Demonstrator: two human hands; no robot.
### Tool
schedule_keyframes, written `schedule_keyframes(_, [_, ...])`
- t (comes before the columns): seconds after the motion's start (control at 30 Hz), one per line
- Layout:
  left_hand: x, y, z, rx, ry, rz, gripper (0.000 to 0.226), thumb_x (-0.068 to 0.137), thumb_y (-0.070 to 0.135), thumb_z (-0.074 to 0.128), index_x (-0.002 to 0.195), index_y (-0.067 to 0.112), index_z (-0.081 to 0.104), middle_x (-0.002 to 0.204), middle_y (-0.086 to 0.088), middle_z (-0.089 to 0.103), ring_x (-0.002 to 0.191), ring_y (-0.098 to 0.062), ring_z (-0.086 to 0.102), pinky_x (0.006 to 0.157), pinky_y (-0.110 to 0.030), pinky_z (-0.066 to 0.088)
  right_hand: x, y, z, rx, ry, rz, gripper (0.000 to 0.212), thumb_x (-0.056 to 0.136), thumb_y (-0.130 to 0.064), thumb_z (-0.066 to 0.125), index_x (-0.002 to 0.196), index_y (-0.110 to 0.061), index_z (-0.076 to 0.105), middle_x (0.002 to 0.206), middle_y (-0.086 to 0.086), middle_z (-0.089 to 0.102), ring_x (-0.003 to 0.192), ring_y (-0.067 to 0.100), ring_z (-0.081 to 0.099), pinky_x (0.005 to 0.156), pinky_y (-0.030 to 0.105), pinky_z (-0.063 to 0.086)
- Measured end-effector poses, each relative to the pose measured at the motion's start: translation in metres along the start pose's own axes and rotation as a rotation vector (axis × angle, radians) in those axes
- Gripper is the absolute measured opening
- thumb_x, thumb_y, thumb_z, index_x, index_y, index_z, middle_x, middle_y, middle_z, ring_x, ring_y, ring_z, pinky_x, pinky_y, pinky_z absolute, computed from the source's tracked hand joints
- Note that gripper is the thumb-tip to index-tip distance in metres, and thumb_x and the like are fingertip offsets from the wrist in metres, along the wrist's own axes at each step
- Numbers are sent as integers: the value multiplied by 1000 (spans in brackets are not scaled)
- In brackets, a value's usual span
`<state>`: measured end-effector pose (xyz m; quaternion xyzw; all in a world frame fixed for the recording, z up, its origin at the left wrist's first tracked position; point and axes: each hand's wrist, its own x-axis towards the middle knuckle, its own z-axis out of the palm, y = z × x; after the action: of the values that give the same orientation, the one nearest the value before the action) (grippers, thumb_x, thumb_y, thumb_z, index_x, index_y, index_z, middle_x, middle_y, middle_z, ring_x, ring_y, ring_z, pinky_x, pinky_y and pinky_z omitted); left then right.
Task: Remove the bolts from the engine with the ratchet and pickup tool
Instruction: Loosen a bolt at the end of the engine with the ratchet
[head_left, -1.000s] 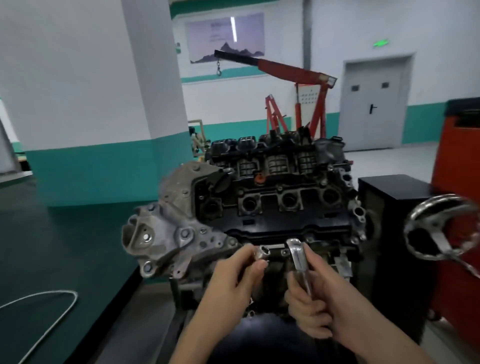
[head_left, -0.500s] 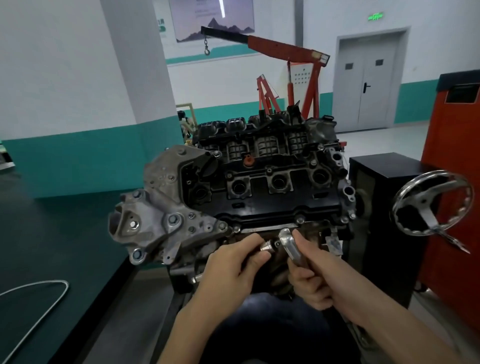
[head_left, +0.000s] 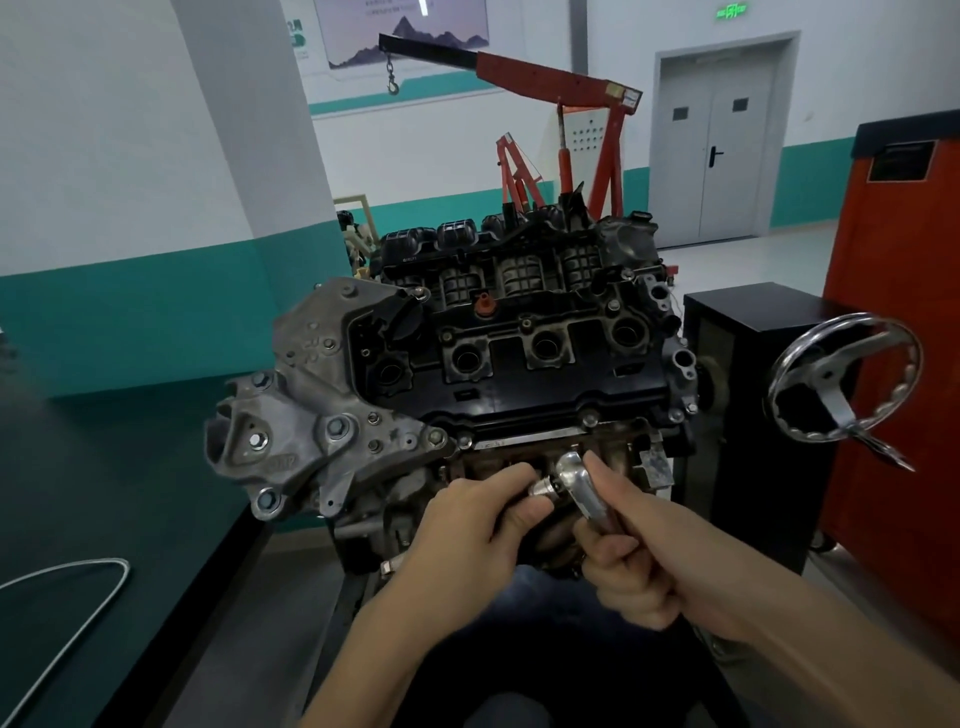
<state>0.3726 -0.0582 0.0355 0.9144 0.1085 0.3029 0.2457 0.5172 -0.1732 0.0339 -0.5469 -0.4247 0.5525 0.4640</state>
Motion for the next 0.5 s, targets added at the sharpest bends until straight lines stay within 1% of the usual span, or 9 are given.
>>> schedule_keyframes(0.1, [-2, 5, 6, 49, 61, 19, 34, 93, 37, 42, 80, 8, 53, 55, 0, 48, 53, -23, 48, 56, -42, 42, -6, 1, 2, 72, -32, 28, 68, 67, -84, 37, 58, -19, 22, 49, -5, 17, 42, 9, 11, 37, 19, 12])
schedule_keyframes(0.2, [-3, 8, 9, 190, 116, 38, 37, 95, 43, 39, 77, 11, 48, 50, 9, 37, 49, -20, 46, 50, -39, 40, -9, 1, 3, 153, -56, 70, 68, 67, -85, 37, 59, -20, 22, 48, -7, 16, 40, 8, 12, 35, 17, 16])
schedule_keyframes(0.27, [-5, 12, 12, 337, 138, 67, 34, 93, 42, 38, 74, 16, 46, 49, 10, 39, 43, -16, 46, 42, -32, 35, -9, 1, 3, 193, -67, 98, 67, 67, -86, 37, 58, -21, 23, 48, -7, 16, 39, 7, 12, 34, 16, 17])
schedule_keyframes(0.33, [-4, 14, 14, 521, 167, 79, 25, 85, 30, 61, 68, 16, 48, 47, 8, 46, 36, -12, 44, 37, -21, 20, -7, 2, 5, 223, -55, 129, 66, 67, -86, 38, 57, -22, 24, 48, -8, 16, 39, 6, 13, 33, 16, 18])
schedule_keyframes(0.37, [-4, 16, 16, 601, 161, 46, 28, 75, 22, 75, 65, 16, 49, 47, 8, 48, 34, -11, 44, 38, -20, 16, -5, 4, 6, 239, -44, 146, 66, 67, -86, 38, 57, -22, 24, 48, -8, 15, 38, 6, 13, 33, 16, 17])
schedule_keyframes(0.4, [-4, 17, 18, 675, 136, 17, 33, 66, 18, 83, 63, 17, 50, 48, 7, 49, 34, -11, 45, 38, -21, 16, -4, 6, 7, 253, -37, 152, 66, 66, -86, 38, 57, -22, 23, 48, -7, 14, 39, 6, 12, 33, 15, 16])
schedule_keyframes(0.43, [-4, 17, 19, 706, 84, -7, 35, 66, 18, 84, 65, 18, 49, 51, 6, 52, 37, -12, 49, 39, -22, 20, -3, 9, 7, 262, -32, 145, 67, 66, -86, 37, 57, -22, 22, 48, -7, 14, 39, 6, 12, 33, 15, 15])
schedule_keyframes(0.47, [-2, 17, 19, 697, 41, -20, 33, 75, 23, 79, 71, 19, 46, 56, 5, 55, 44, -15, 54, 43, -25, 26, -1, 12, 5, 261, -25, 129, 66, 67, -86, 37, 57, -22, 22, 48, -7, 13, 39, 6, 11, 33, 15, 15])
schedule_keyframes(0.5, [1, 16, 15, 616, -3, -37, 27, 87, 28, 67, 77, 20, 43, 62, 5, 57, 53, -17, 57, 49, -28, 32, -1, 12, 3, 248, -16, 111, 67, 68, -86, 37, 57, -22, 22, 48, -6, 13, 39, 7, 11, 33, 15, 15])
